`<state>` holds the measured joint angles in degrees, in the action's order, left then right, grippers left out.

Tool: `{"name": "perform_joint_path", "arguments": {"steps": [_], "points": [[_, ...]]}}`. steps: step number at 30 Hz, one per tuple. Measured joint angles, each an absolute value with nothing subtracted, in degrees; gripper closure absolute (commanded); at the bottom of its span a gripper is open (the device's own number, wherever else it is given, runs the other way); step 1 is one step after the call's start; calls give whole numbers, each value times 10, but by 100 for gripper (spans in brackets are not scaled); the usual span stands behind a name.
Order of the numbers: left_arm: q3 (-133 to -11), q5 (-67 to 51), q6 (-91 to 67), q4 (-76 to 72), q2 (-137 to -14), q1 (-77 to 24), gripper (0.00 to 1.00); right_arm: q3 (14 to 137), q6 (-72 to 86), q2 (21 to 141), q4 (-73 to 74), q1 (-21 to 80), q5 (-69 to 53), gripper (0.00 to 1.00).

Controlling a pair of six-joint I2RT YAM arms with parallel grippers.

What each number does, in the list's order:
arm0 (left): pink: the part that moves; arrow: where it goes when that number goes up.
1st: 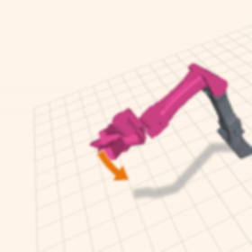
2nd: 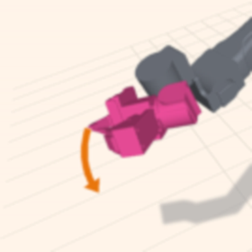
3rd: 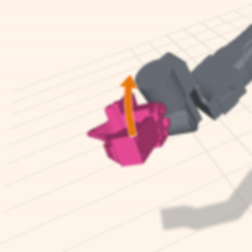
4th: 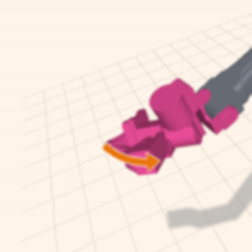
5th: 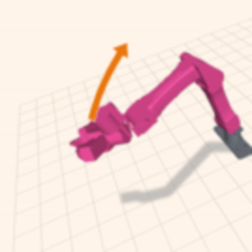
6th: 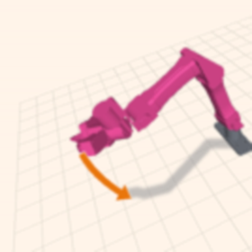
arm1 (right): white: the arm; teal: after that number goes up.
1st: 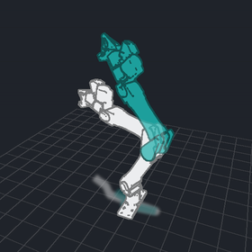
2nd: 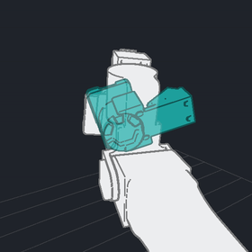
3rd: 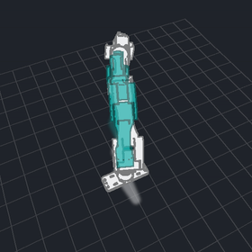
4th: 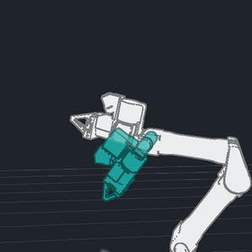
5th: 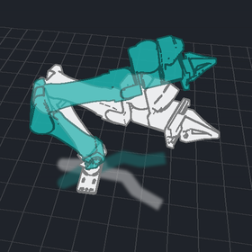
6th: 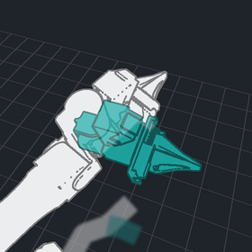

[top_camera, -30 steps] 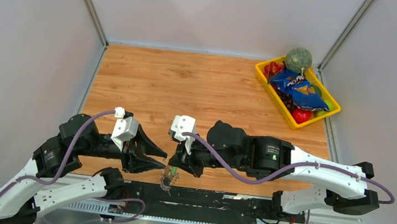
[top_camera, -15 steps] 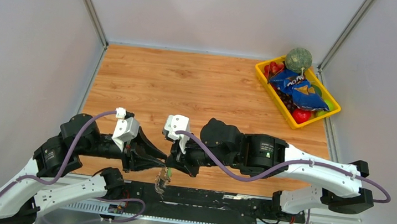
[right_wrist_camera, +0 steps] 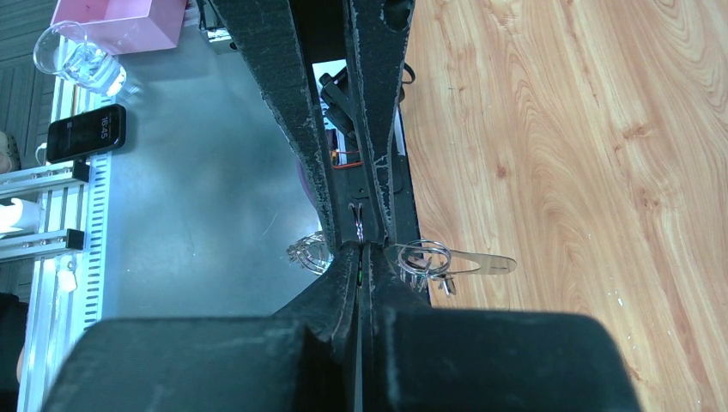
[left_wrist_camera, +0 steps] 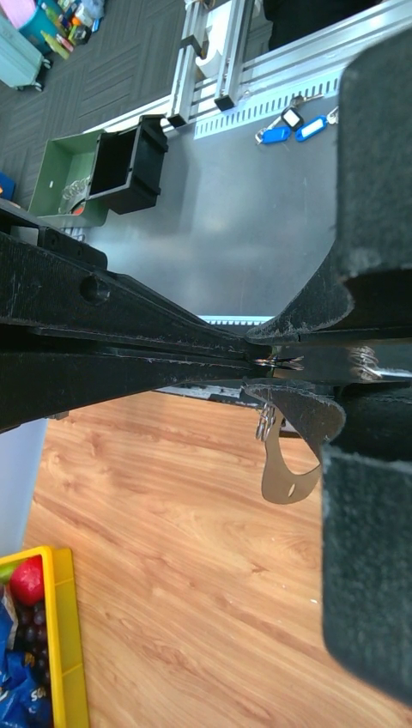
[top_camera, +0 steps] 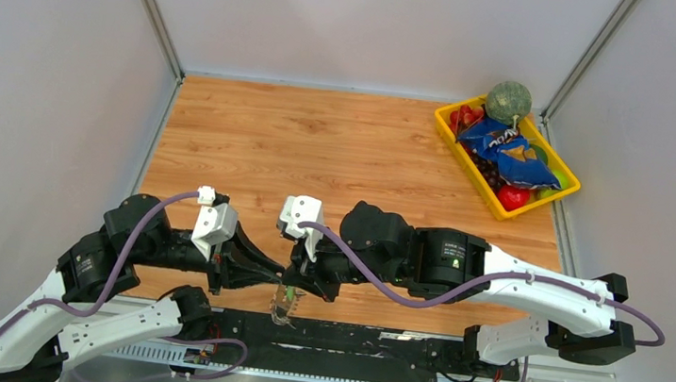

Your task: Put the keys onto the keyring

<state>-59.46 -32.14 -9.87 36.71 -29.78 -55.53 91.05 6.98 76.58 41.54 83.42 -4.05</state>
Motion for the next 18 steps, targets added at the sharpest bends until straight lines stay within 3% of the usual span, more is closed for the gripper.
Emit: {"name": "perform_joint_path", "arguments": {"steps": [8,18], "points": [[-597,-321,-98,370,-298,-555,76,910,70,766,415,834,-42,100],[-597,-321,-99,371,-298,-555,73,908,70,765,412,834,-44,100]]}}
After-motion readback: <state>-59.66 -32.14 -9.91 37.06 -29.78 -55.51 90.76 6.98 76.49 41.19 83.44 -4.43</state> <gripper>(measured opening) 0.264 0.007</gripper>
